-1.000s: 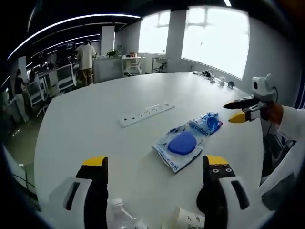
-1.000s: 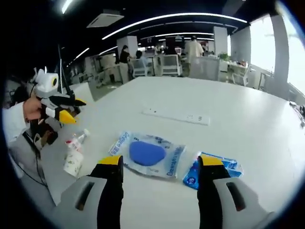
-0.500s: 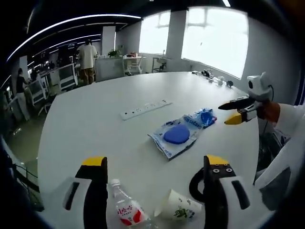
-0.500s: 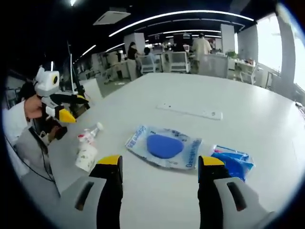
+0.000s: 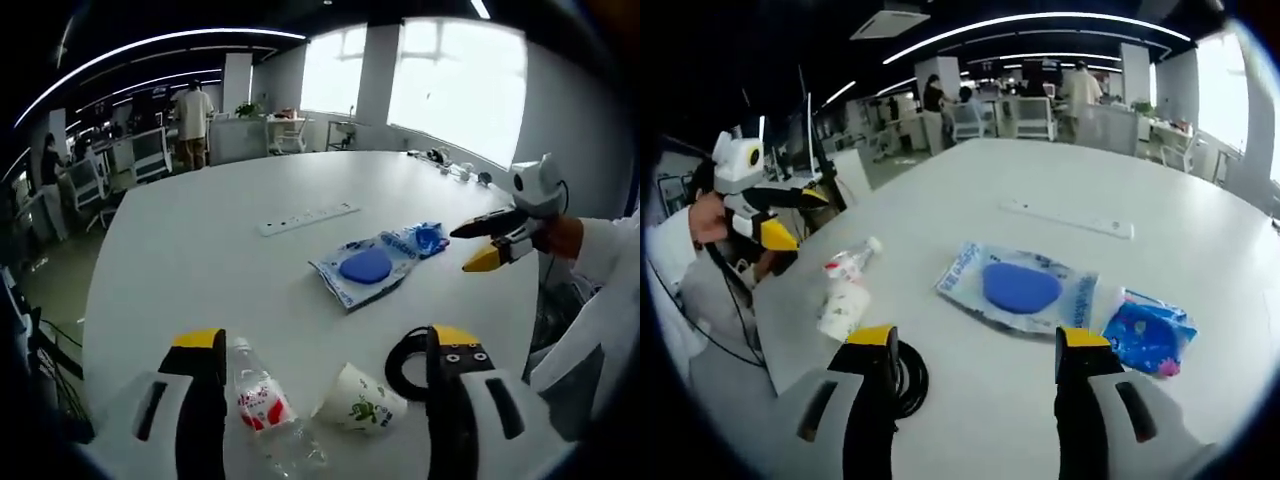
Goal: Arrange the tabletop items into an orderly group along one side of the table until the central work area is clear of visible clutter.
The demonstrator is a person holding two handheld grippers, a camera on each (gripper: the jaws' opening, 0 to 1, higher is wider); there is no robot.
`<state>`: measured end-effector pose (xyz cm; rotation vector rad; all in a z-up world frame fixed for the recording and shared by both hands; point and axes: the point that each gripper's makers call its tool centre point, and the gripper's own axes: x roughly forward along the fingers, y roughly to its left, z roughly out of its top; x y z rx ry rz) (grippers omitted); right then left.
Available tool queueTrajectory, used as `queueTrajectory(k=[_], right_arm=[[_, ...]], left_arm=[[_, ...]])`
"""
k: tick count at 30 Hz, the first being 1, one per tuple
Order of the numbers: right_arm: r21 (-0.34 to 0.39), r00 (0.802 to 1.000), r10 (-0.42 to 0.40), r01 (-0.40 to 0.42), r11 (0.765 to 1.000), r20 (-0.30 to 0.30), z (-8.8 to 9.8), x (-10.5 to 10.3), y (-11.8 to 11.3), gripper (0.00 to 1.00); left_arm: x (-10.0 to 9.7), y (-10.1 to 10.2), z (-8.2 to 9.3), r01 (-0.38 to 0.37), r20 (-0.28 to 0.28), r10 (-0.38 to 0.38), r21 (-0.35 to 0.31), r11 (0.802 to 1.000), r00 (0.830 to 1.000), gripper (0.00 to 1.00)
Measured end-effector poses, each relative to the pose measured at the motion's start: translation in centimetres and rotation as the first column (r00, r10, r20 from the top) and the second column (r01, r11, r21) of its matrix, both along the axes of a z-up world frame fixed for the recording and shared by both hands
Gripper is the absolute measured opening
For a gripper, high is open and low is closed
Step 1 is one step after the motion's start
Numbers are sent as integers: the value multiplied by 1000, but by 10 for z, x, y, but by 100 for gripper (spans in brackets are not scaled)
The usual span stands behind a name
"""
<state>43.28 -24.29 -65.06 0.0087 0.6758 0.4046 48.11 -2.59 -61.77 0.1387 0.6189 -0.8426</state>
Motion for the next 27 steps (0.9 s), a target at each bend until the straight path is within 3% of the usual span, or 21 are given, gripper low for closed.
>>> queueTrajectory(k=[14,24,25,27], right_arm=[[-25,983,130,-134,991,-132,-53,-29,56,60],[-37,963,184,-194,980,-196,-86,-32,83,57],[-46,956,185,-201,979,-226,-92,-35,83,56],[-47,959,185,-199,979,-214,-94,-33,86,54]], left_arm=[[-36,21,-9,-49,-36,49,-24,998,998,83],[-55,34,-19,-69,-59,68,-25,997,996,82],[-56,35,-19,-71,-60,69,-27,997,996,82],[-58,37,-19,-72,-62,70,-25,997,996,82]])
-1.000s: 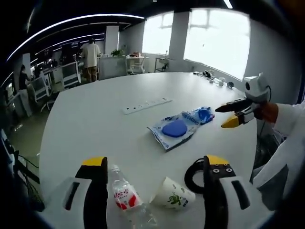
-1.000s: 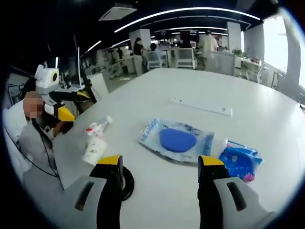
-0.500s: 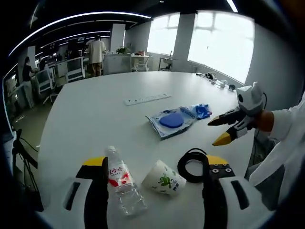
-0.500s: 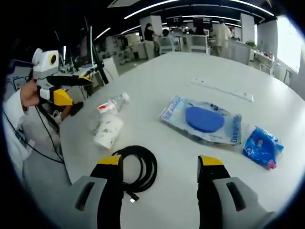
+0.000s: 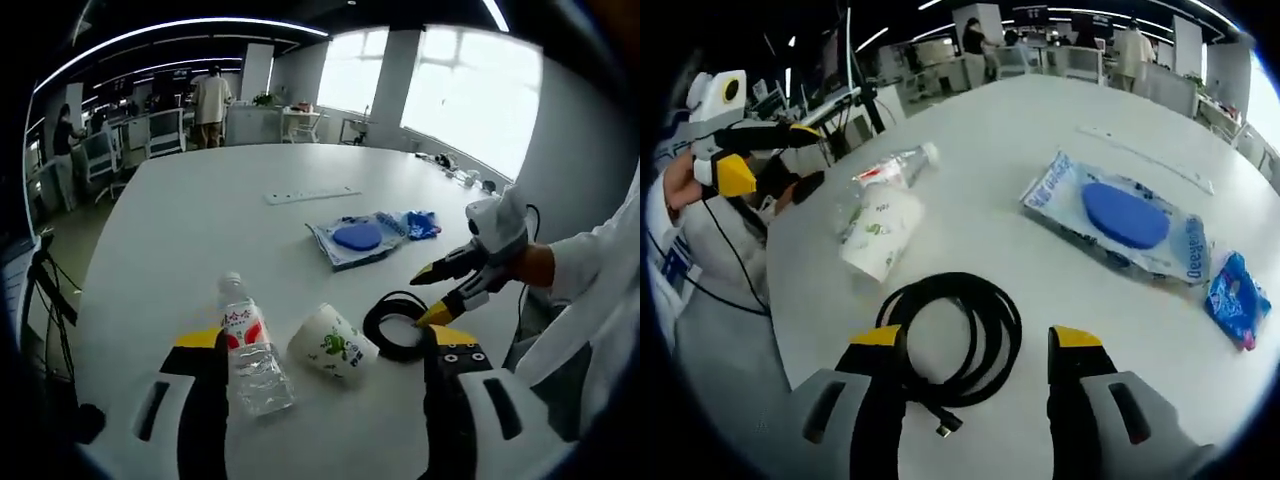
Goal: Arrange the tabletop items into an orderly group along one side of the table until the central work area is clear of visible clutter.
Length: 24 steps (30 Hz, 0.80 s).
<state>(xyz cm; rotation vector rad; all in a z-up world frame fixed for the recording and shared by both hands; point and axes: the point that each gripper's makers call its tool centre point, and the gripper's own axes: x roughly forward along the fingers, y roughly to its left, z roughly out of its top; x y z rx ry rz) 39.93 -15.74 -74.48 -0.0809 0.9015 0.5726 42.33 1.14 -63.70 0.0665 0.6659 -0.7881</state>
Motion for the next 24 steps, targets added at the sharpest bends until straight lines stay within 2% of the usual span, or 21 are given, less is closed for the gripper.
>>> queueTrajectory(k=[3,7,9,24], right_arm=[[-34,1000,6,-6,999,-9,-7,1,-1,49],[-44,1000,-3,2,999,-22,-14,1,-1,44],[-74,999,-1,-2,997,-38,-18,-2,-3,39],[-154,999,-51,50,987,-5,-23,4,-19,12]], left_arm=[[0,6,2,-8,5,8,2,1000,1000,82],[2,9,4,-23,17,23,-6,1000,1000,81],[2,9,4,-29,16,29,-8,1000,999,81],[-7,-1,-4,-16,0,16,-8,1000,1000,78]])
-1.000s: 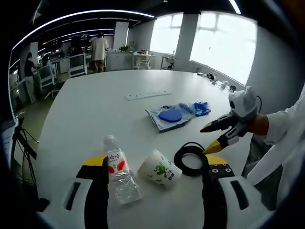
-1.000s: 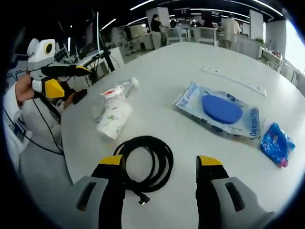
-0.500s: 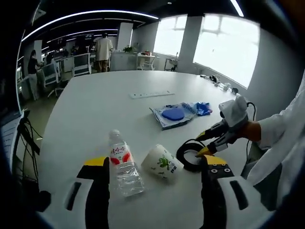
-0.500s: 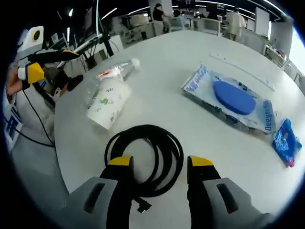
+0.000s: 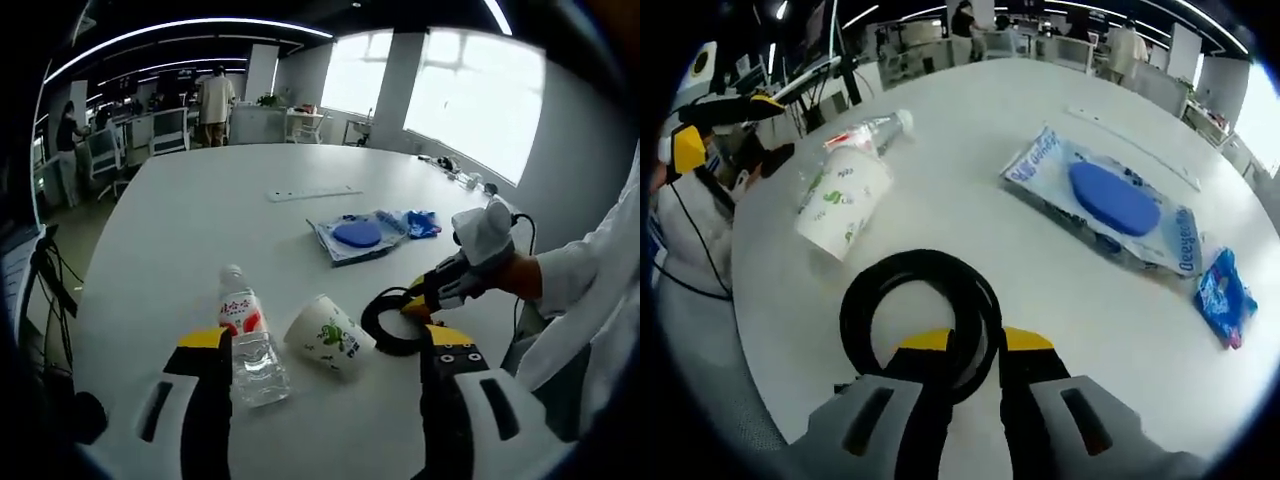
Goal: Arrange the tabletop items into an orderly group along one side of the table until the central work area is clear of visible clutter.
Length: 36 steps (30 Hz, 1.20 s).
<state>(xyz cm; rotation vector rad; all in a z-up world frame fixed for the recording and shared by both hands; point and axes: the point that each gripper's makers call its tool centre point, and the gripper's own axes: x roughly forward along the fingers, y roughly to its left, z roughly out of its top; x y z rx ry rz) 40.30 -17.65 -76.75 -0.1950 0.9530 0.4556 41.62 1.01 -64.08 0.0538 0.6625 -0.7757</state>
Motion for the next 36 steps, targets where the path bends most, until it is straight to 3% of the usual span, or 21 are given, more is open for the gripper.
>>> queueTrajectory(k=[10,26,36], right_arm=[[40,1000,4,-4,999,16,3,2,-2,2],[132,999,-39,35,991,22,15,-5,-6,2],[151,997,-55,47,987,46,21,-8,-12,1]], left_arm=[[0,-5,1,9,1,-9,0,1000,1000,77],[-2,-13,-4,33,-10,-33,14,999,999,77],[1,-36,1,81,2,-81,16,997,997,76]])
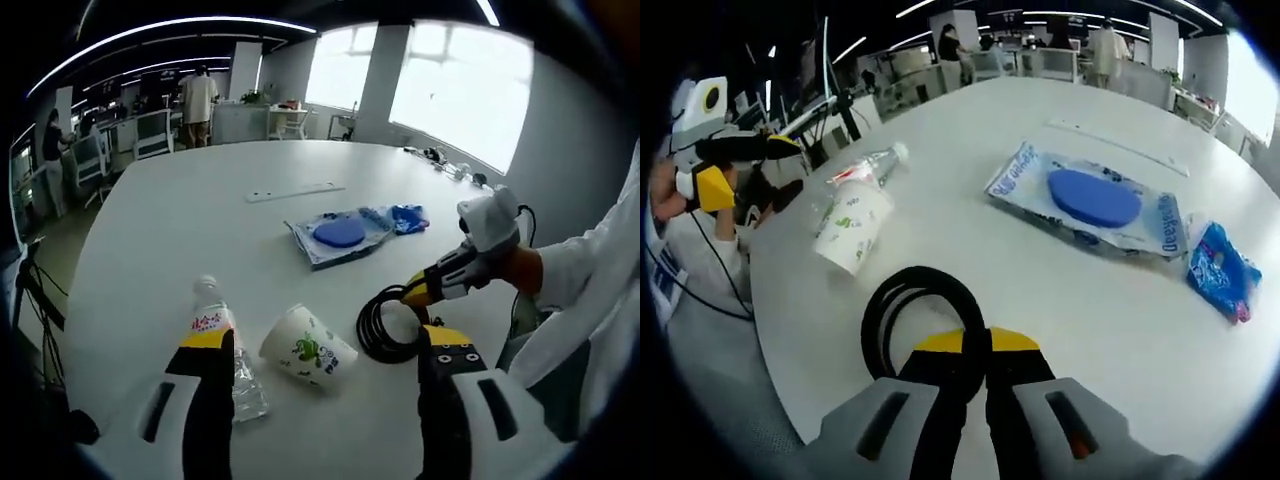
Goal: Arrange the tabletop items into an orderly group along one side of the table until the central work area is clear of visible clutter.
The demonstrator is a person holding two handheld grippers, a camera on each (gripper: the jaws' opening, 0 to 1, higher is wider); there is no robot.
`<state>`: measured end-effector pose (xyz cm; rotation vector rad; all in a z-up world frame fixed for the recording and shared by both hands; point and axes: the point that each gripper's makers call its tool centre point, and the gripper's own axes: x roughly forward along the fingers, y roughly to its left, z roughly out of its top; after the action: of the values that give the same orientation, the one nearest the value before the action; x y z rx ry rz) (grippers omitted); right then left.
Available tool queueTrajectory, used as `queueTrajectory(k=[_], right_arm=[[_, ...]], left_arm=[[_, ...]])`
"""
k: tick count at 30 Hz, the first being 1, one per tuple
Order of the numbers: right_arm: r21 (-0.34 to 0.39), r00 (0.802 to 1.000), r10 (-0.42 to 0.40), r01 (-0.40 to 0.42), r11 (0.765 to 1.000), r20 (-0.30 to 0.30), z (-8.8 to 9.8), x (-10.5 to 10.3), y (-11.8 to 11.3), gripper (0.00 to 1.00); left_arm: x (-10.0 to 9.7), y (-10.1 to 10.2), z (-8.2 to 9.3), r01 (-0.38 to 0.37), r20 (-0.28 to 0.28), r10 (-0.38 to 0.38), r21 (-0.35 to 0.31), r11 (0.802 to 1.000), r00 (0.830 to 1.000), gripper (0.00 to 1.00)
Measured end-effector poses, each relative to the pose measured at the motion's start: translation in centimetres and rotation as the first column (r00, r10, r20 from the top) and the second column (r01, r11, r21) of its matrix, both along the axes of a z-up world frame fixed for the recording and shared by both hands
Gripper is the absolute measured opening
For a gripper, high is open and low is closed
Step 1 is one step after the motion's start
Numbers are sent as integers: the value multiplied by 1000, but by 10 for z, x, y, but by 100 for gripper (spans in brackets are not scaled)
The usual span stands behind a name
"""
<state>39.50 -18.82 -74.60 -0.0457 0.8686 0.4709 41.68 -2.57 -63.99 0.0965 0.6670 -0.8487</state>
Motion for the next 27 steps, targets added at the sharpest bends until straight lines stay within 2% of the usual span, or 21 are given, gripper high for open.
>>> queueTrajectory(k=[5,8,12,15,20,23,27], right_arm=[[7,1000,2,-2,1000,11,3,-1,-1,0],[17,1000,-7,7,1000,12,4,-2,-2,0],[32,1000,-12,11,999,24,11,-4,-3,0],[40,999,-12,11,999,41,18,-4,-3,0],[47,998,-18,15,999,67,27,-5,-6,0],[54,996,-25,21,998,85,35,-4,-9,0],[63,993,-36,29,998,114,46,-4,-13,0]], left_arm=[[4,-17,4,35,16,-35,3,999,999,76],[4,-26,2,79,35,-80,39,996,996,75],[1,-49,2,128,35,-129,44,991,991,72],[-2,-66,-2,174,43,-177,71,982,983,69],[-12,-97,-9,267,51,-274,117,957,960,64],[-15,-110,-14,312,62,-324,154,937,944,62],[-15,-119,-24,350,67,-373,221,910,926,53]])
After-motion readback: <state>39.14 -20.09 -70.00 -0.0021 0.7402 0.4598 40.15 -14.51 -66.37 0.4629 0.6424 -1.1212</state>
